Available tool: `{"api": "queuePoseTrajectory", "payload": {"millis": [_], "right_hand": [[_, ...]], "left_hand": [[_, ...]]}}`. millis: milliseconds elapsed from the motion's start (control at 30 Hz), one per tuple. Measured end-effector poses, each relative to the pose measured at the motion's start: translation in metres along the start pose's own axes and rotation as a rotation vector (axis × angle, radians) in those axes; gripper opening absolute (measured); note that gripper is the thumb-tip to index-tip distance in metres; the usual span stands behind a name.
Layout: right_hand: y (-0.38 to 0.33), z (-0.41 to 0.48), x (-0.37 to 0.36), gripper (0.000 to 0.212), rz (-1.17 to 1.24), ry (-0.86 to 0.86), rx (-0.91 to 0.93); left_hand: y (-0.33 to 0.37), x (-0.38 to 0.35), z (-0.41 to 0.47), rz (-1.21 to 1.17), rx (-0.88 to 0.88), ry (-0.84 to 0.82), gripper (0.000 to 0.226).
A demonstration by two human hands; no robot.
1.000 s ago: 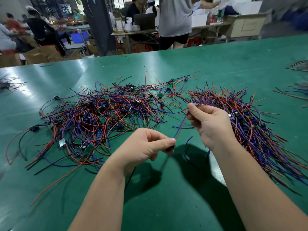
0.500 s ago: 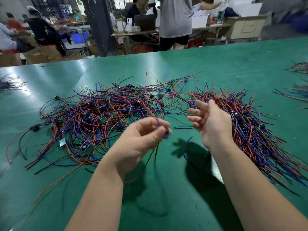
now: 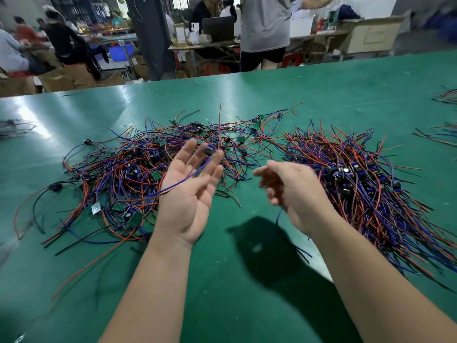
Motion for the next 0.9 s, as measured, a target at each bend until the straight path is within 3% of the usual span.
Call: {"api": "queuePoseTrajectory", "payload": {"millis": [33, 100, 300, 400, 467, 600, 667, 700, 767, 833, 900], "right_hand": [[0.011, -0.002, -0.017, 0.038, 0.011, -0.135, -0.103], [0.019, -0.005, -0.034, 0.045, 0.059, -0.25, -0.168], [-0.005, -0.003, -0.024, 0.022, 0.413, -0.272, -0.068], [-0.01, -0.003, -0.017, 0.018, 0.421, -0.259, -0.042], [-0.012, -0.004, -0.017, 0.017, 0.456, -0.269, -0.034], [-0.013, -0.003, -0.017, 0.014, 0.712, -0.358, -0.129], [-0.016, -0.003, -0.012, 0.011, 0.775, -0.384, -0.163], [-0.016, -0.004, -0.01, 0.011, 0.745, -0.38, -0.168], [-0.012, -0.004, -0.009, 0.012, 0.56, -0.34, -0.161], [-0.003, -0.004, -0.011, 0.018, 0.29, -0.287, -0.141], [0.005, -0.003, -0.015, 0.014, 0.076, -0.244, -0.121]], "left_hand": [[-0.006, -0.009, -0.004, -0.028, 0.045, -0.058, 0.056], [-0.018, -0.027, -0.015, -0.076, 0.14, -0.172, 0.056], [-0.038, -0.053, -0.035, -0.133, 0.263, -0.479, 0.057], [-0.033, -0.06, -0.043, -0.018, 0.228, -0.724, 0.057], [-0.032, -0.061, -0.048, 0.083, 0.206, -0.864, 0.045], [-0.047, -0.059, -0.062, 0.184, 0.464, -0.943, 0.047], [-0.041, -0.059, -0.062, 0.081, 0.44, -0.913, 0.071], [-0.041, -0.052, -0.054, 0.115, 0.42, -0.81, 0.073], [-0.046, -0.029, -0.038, 0.266, 0.434, -0.542, 0.047], [-0.052, -0.021, -0.033, 0.388, 0.451, -0.412, 0.014], [-0.058, -0.015, -0.035, 0.511, 0.458, -0.371, 0.039]]}}
Point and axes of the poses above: each hand's wrist, its own z-axis towards the middle knuckle, its own x-axis out of the back of the hand, y = z × x, the point moved 10 cm from there along z, towards the middle knuckle, and after that the axes turned 9 degrees about -x, right-handed, at the moved point
